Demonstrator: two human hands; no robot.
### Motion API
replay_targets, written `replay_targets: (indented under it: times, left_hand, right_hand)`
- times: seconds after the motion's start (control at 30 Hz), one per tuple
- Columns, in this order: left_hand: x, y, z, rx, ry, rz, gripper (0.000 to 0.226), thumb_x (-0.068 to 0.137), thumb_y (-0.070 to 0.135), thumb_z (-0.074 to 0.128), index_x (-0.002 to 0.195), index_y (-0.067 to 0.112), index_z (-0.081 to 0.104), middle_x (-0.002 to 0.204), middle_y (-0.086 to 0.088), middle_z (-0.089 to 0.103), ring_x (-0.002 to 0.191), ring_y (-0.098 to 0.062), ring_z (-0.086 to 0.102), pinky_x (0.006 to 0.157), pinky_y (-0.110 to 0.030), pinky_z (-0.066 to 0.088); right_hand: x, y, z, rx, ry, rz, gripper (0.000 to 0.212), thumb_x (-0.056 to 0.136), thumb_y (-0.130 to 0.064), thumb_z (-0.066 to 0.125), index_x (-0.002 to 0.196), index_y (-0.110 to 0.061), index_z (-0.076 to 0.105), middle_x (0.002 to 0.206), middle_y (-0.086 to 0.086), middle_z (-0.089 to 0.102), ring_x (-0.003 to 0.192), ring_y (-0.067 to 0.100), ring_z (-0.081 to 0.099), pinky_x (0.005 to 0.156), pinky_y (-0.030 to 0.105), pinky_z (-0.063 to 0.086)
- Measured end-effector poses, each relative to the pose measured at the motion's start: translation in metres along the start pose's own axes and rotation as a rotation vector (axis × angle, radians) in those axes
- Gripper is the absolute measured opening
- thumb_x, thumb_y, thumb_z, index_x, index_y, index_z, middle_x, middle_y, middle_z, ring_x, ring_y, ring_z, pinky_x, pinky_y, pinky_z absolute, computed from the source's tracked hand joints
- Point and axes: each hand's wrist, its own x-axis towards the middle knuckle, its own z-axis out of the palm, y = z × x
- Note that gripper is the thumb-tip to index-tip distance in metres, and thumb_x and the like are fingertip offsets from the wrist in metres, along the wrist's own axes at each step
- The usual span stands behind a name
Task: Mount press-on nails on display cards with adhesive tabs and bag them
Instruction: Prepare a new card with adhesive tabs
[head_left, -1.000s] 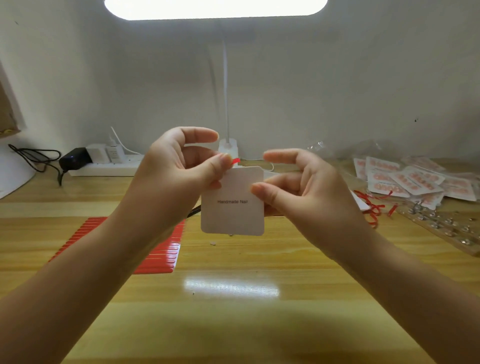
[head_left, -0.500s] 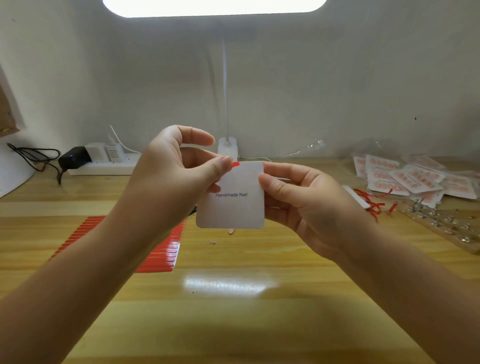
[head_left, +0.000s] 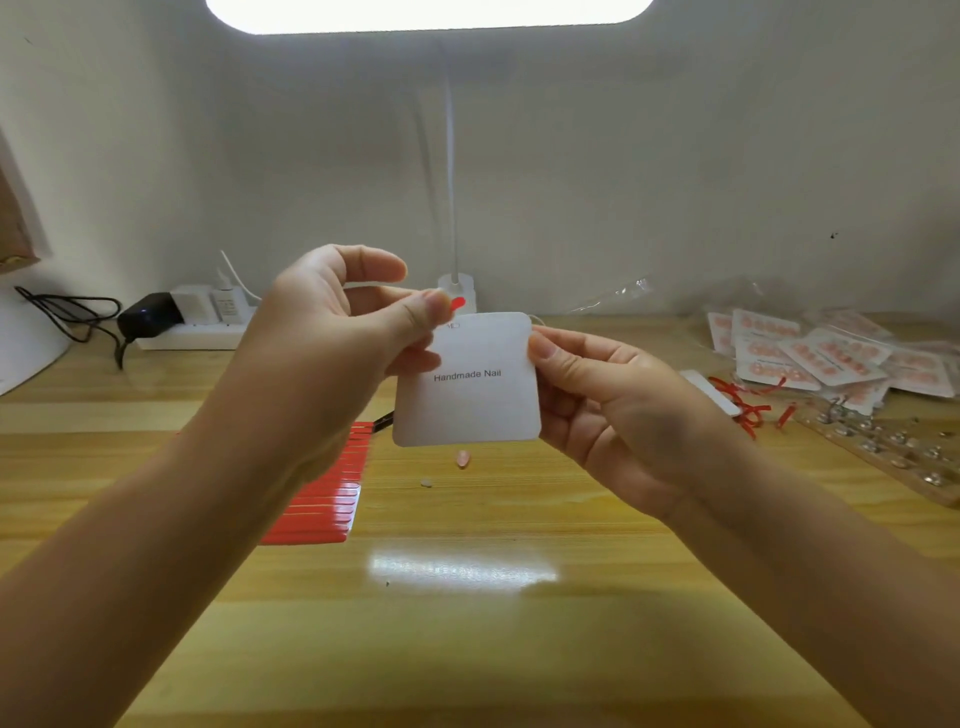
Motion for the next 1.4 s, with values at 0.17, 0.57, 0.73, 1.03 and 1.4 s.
replay_targets:
  times: [0.17,0.57,0.73,1.03,1.4]
  left_hand:
    - [-0.002,0.0,0.0,0.143,0.001,0.043,0.042,0.059,0.03,0.075,0.094,0.021,0.053,0.066,0.007,0.071,0.061,-0.011,0.069,0.061,-0.027,0.057]
    - [-0.014,-0.002,0.006,0.501,-0.005,0.237,0.032,0.079,0.02,0.077,0.088,0.026,0.047,0.077,0.007,0.073,0.067,-0.009,0.07,0.07,-0.039,0.058]
    - [-0.016,-0.002,0.008,0.529,-0.007,0.266,0.033,0.076,0.021,0.076,0.087,0.027,0.046,0.075,0.001,0.073,0.068,-0.01,0.07,0.069,-0.042,0.059]
    - [-0.014,-0.005,0.006,0.433,-0.081,0.219,0.032,0.081,0.014,0.073,0.084,0.026,0.043,0.077,-0.004,0.072,0.072,-0.022,0.071,0.075,-0.051,0.057]
    - [-0.023,-0.005,0.012,0.523,-0.057,0.312,0.033,0.073,0.029,0.072,0.085,0.027,0.041,0.075,0.001,0.073,0.07,-0.011,0.071,0.069,-0.042,0.059]
  right_hand:
    - [-0.001,0.002,0.001,0.008,-0.002,0.014,0.036,0.071,-0.009,0.062,0.105,0.003,0.064,0.083,0.014,0.073,0.071,0.021,0.071,0.059,0.027,0.059]
    - [-0.009,0.001,0.003,-0.339,0.026,-0.204,0.03,0.069,-0.011,0.069,0.097,-0.003,0.069,0.087,0.013,0.075,0.079,0.026,0.074,0.068,0.031,0.061]
    - [-0.01,0.001,0.005,-0.378,0.033,-0.223,0.019,0.077,-0.001,0.069,0.097,-0.003,0.07,0.086,0.011,0.076,0.078,0.025,0.074,0.065,0.028,0.06]
    - [-0.009,0.001,0.004,-0.374,0.04,-0.234,0.021,0.078,-0.001,0.07,0.098,-0.002,0.07,0.087,0.012,0.076,0.078,0.024,0.074,0.065,0.027,0.059]
    - [-0.01,0.007,0.002,-0.48,0.063,-0.36,0.009,0.081,-0.001,0.072,0.088,-0.007,0.07,0.079,0.007,0.076,0.072,0.018,0.074,0.06,0.023,0.057]
